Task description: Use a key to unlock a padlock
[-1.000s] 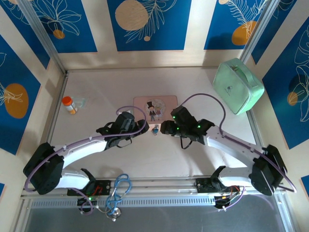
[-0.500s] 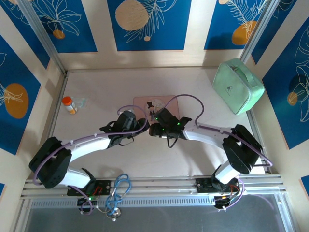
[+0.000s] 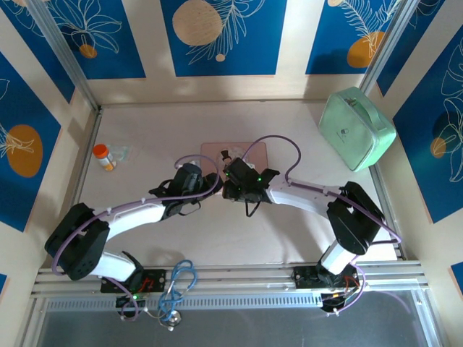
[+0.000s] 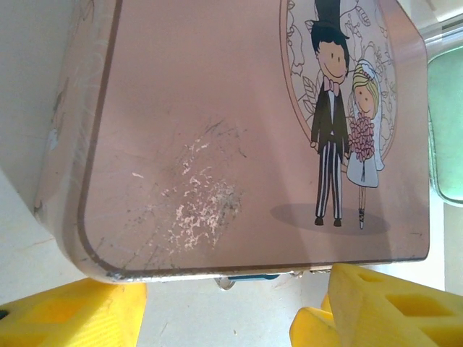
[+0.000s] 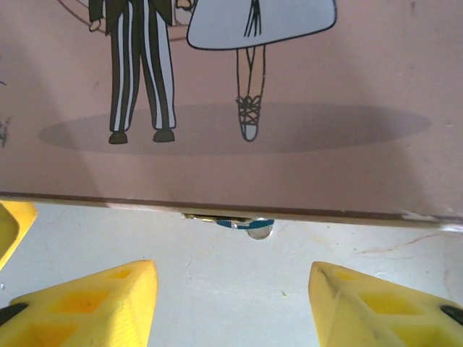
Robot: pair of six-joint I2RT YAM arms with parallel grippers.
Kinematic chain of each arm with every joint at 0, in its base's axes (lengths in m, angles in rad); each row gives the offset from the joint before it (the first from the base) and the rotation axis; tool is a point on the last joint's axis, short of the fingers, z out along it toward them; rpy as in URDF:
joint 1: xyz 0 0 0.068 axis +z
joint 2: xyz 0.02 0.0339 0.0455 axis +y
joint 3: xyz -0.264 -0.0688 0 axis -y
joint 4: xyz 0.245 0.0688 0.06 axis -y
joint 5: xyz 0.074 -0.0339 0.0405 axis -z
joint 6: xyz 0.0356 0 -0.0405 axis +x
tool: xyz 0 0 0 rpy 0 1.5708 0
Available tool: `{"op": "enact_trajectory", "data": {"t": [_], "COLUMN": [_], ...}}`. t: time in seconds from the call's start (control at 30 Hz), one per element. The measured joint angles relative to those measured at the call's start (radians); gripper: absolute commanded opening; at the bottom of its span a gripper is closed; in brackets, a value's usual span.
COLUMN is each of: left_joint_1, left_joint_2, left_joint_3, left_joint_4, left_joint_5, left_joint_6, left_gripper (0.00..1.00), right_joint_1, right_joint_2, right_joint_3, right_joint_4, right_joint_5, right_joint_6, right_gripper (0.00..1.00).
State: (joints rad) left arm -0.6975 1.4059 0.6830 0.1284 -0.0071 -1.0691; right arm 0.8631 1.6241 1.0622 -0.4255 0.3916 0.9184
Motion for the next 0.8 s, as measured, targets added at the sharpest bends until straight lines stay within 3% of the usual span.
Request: {"op": "enact_trajectory", "data": {"t": [0.27,0.53,0.8], "left_joint_1": [0.000,0.000,0.000], "left_joint_2": [-0.003,-0.089,-0.153], "left_joint_3": [-0.008,-0.073,-0.211], "left_joint_4": [0.006,0.005,0.125], "left_joint_5": [0.030,0.029,0.029], "left_joint_6": [-0.008,-0.022,-0.015], "left_gripper": [0.66,0.64,0.59], "right_joint_1": [0.014,0.013,0.013], "right_joint_2": [-0.039,0.045,0.113], "right_joint_3": [-0.126,-0.092,-0.042], "right_joint_4": [0.128,0.185,0.190], "right_joint_5": [0.002,0.022,0.058], "right_joint_6": [0.006,-0.027,-0.031], "right_gripper": [0.64,0.62,0.59]}}
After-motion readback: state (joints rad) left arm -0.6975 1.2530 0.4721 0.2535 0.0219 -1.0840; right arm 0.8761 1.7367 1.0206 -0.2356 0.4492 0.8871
